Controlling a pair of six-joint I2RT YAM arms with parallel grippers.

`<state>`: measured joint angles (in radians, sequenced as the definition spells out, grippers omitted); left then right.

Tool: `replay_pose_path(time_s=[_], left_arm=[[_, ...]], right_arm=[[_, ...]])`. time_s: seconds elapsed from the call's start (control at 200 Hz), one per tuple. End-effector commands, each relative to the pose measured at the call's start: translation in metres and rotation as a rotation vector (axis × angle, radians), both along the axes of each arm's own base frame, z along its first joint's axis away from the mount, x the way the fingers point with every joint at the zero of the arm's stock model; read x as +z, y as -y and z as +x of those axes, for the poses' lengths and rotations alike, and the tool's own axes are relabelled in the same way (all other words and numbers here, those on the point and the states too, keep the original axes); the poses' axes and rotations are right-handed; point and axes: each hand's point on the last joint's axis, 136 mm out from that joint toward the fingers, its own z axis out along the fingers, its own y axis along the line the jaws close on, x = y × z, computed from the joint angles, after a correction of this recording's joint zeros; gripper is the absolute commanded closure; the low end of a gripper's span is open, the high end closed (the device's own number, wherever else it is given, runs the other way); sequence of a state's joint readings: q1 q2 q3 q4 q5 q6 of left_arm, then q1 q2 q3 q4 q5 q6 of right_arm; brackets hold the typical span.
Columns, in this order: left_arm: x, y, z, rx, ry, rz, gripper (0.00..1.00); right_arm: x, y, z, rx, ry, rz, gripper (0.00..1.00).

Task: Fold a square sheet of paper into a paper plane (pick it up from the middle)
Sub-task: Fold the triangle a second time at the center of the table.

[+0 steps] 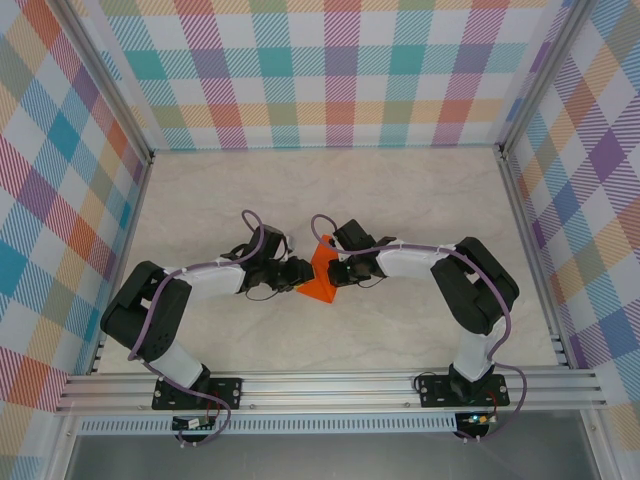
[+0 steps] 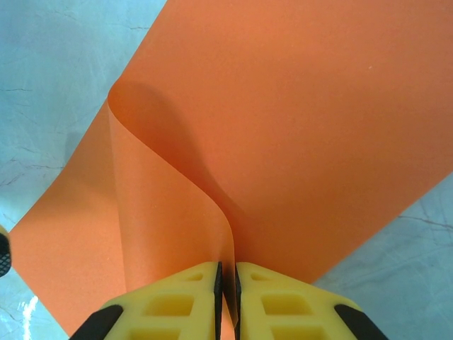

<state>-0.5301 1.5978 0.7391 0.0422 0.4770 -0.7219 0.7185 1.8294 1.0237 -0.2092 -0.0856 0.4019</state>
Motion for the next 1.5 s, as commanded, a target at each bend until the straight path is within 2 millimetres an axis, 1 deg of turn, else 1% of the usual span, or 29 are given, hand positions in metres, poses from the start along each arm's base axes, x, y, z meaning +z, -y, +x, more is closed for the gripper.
replay_pose_path(time_s=[0.0, 0.105, 0.235, 0.34, 0.47, 0.635, 0.775, 1.1, 1.18, 1.4, 1.495], left_arm=[[0.022, 0.015, 0.011, 0.008, 0.054, -0.061, 0.74], [0.024, 0.02, 0.019, 0.032, 0.056, -0.09, 0.79], [0.018, 0.027, 0.028, 0.059, 0.045, -0.124, 0.83], [0.015, 0.035, 0.033, 0.068, 0.031, -0.18, 0.83], [0.005, 0.037, 0.037, 0.086, 0.013, -0.184, 0.84], [0.002, 0.039, 0.038, 0.09, 0.008, -0.193, 0.84], [0.004, 0.04, 0.039, 0.085, 0.016, -0.203, 0.84], [-0.011, 0.044, 0.041, 0.078, -0.012, -0.198, 0.83], [-0.016, 0.043, 0.04, 0.079, -0.02, -0.189, 0.83], [-0.039, 0.029, 0.033, 0.109, -0.05, -0.101, 0.83], [-0.048, 0.026, 0.031, 0.114, -0.062, -0.082, 0.83]], right_arm=[[-0.01, 0.005, 0.003, -0.003, -0.013, -0.04, 0.85], [-0.012, 0.005, 0.002, -0.003, -0.017, -0.041, 0.86], [-0.011, 0.006, 0.002, -0.005, -0.014, -0.04, 0.86], [-0.011, 0.006, 0.002, -0.005, -0.015, -0.04, 0.86], [-0.01, 0.006, 0.002, -0.005, -0.014, -0.041, 0.86], [-0.011, 0.006, 0.002, -0.005, -0.014, -0.042, 0.86], [-0.012, 0.006, 0.002, -0.004, -0.016, -0.042, 0.86], [-0.012, 0.005, 0.003, -0.003, -0.016, -0.04, 0.86], [-0.012, 0.005, 0.003, -0.003, -0.018, -0.042, 0.86], [-0.01, 0.003, 0.005, -0.005, -0.014, -0.037, 0.85], [-0.002, 0.001, 0.006, -0.012, -0.011, -0.021, 0.83]])
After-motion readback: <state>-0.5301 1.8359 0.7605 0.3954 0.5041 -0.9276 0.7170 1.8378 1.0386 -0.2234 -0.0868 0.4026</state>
